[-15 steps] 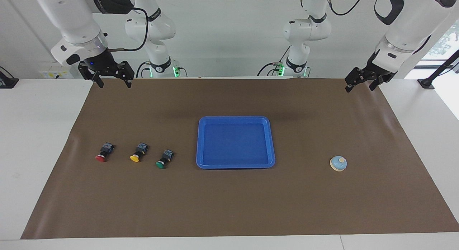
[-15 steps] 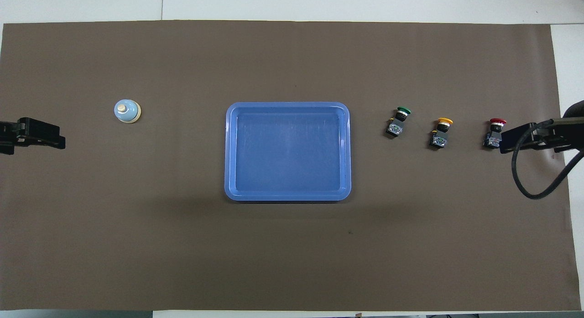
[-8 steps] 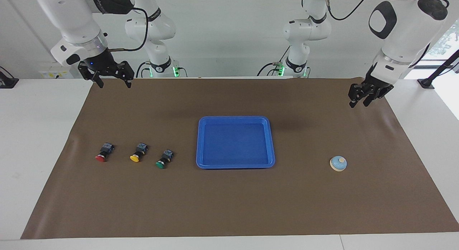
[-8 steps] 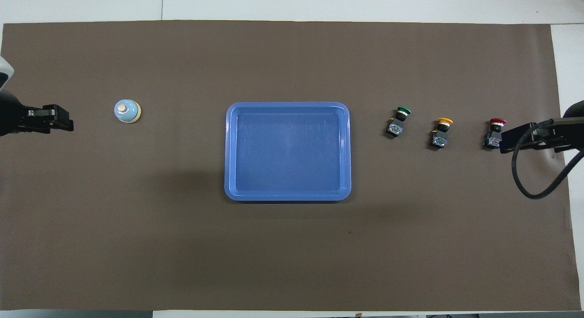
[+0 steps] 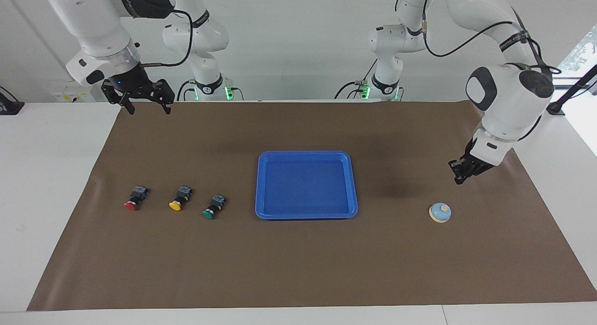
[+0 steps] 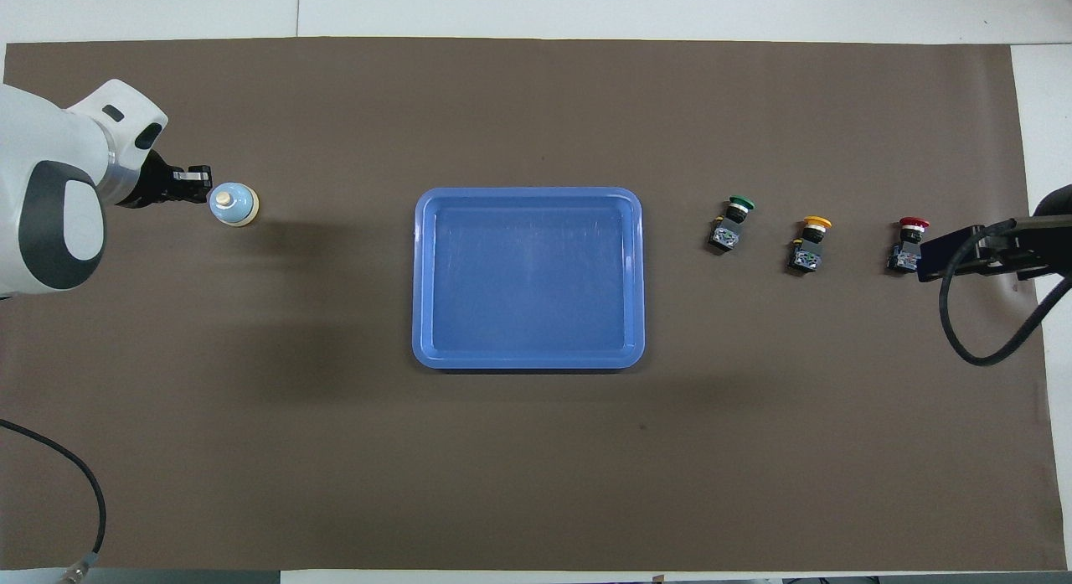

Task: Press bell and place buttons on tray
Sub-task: 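Press down on the bell top with the left gripper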

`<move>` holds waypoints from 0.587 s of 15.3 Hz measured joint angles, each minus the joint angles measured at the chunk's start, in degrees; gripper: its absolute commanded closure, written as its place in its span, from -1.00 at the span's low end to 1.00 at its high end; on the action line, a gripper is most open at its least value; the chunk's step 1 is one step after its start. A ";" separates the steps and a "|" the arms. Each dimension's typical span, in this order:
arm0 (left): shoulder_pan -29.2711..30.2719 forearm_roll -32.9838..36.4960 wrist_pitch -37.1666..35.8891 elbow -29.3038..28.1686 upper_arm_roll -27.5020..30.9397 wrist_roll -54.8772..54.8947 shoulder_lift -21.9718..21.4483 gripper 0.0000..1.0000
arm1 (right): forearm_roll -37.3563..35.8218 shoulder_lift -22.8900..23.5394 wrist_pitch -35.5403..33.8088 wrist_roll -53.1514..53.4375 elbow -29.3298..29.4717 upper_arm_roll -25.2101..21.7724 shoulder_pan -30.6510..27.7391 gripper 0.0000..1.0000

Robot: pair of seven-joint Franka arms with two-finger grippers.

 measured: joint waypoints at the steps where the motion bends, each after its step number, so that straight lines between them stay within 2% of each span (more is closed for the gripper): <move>1: 0.00 0.00 0.79 -0.39 0.01 -0.10 0.55 1.00 | 0.00 0.00 0.00 0.00 0.00 0.00 0.00 -1.00; 9: -0.64 0.00 5.46 -0.73 0.00 -1.76 2.91 1.00 | 0.00 0.00 0.00 0.00 0.00 0.00 0.00 -1.00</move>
